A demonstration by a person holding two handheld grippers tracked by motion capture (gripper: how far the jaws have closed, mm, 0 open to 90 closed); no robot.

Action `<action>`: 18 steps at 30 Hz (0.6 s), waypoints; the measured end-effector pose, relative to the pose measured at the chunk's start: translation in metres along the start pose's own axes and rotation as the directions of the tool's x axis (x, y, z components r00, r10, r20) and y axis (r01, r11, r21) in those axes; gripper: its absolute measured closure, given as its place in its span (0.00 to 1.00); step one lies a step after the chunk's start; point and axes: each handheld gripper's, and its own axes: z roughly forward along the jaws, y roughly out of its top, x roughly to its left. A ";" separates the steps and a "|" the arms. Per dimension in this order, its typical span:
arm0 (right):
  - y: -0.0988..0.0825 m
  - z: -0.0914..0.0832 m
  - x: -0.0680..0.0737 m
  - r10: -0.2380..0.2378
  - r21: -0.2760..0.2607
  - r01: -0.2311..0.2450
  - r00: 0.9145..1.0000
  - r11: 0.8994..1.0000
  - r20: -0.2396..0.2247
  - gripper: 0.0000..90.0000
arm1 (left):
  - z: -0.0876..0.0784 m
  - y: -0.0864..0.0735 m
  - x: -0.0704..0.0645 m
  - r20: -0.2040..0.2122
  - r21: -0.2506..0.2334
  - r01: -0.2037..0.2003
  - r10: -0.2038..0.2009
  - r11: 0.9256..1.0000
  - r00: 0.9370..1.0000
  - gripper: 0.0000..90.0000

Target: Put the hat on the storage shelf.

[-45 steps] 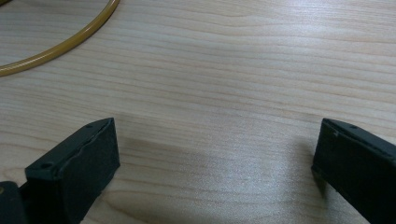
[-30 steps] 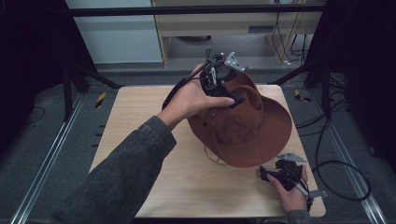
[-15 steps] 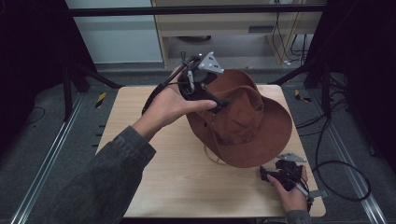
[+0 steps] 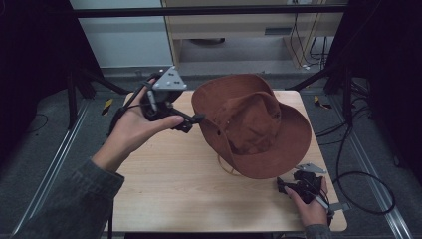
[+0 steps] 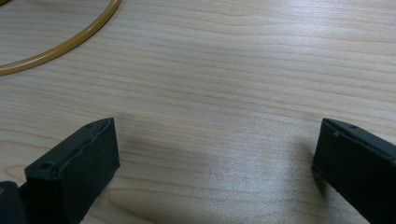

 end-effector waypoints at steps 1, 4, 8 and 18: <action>0.000 0.000 0.000 0.000 0.000 0.000 1.000 1.000 0.000 0.01 | -0.005 -0.007 0.002 -0.010 -0.002 0.002 -0.002 1.000 1.000 0.07; 0.000 0.000 0.000 -0.001 -0.001 0.001 1.000 1.000 0.000 0.01 | -0.018 -0.030 0.009 -0.041 -0.028 0.021 -0.022 0.999 0.999 0.07; 0.000 0.000 0.000 -0.003 -0.002 0.003 1.000 1.000 0.000 0.01 | -0.027 -0.062 0.015 -0.033 -0.024 0.064 -0.065 0.998 0.997 0.07; 0.000 0.000 0.000 -0.003 0.000 0.003 1.000 1.000 0.001 0.01 | -0.017 -0.130 0.010 -0.006 0.001 0.125 -0.125 0.992 0.992 0.06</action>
